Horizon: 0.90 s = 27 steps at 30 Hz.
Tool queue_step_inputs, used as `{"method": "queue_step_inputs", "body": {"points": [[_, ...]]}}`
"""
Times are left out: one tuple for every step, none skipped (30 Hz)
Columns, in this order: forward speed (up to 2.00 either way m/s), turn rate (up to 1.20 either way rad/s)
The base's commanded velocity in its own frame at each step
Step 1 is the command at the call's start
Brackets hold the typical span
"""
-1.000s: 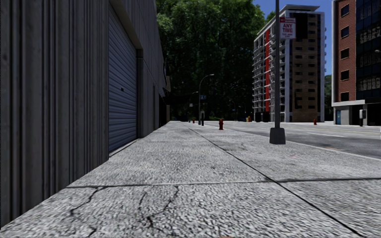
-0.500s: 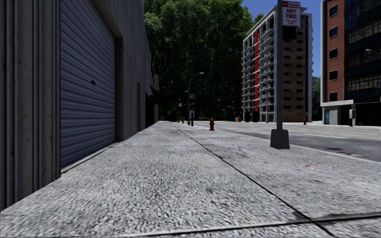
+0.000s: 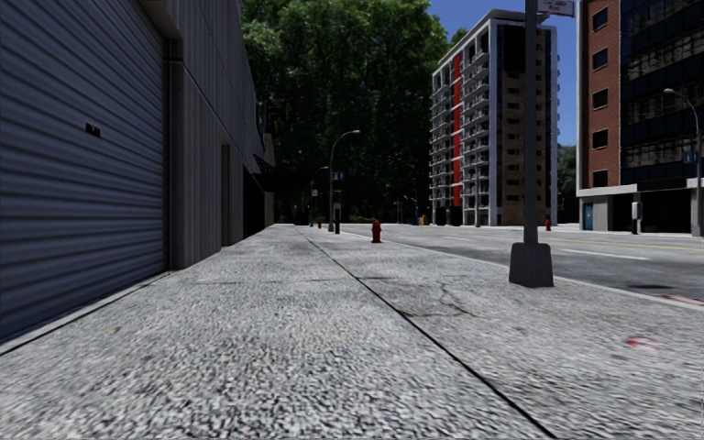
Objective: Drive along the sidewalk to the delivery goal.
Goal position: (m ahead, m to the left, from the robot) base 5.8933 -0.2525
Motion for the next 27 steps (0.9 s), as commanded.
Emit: {"method": "queue_step_inputs", "body": {"points": [[2.00,0.00],[2.00,0.00],[2.00,0.00],[2.00,0.00],[2.00,0.00],[2.00,0.00],[2.00,0.00],[2.00,0.00],[2.00,0.00],[2.00,0.00],[2.00,0.00],[2.00,0.00],[2.00,0.00],[2.00,0.00],[2.00,0.00],[2.00,0.00],[2.00,0.00],[2.00,0.00],[2.00,0.00],[2.00,0.00],[2.00,0.00],[2.00,0.00],[2.00,0.00],[2.00,0.00],[2.00,0.00],[2.00,0.00],[2.00,0.00]]}}
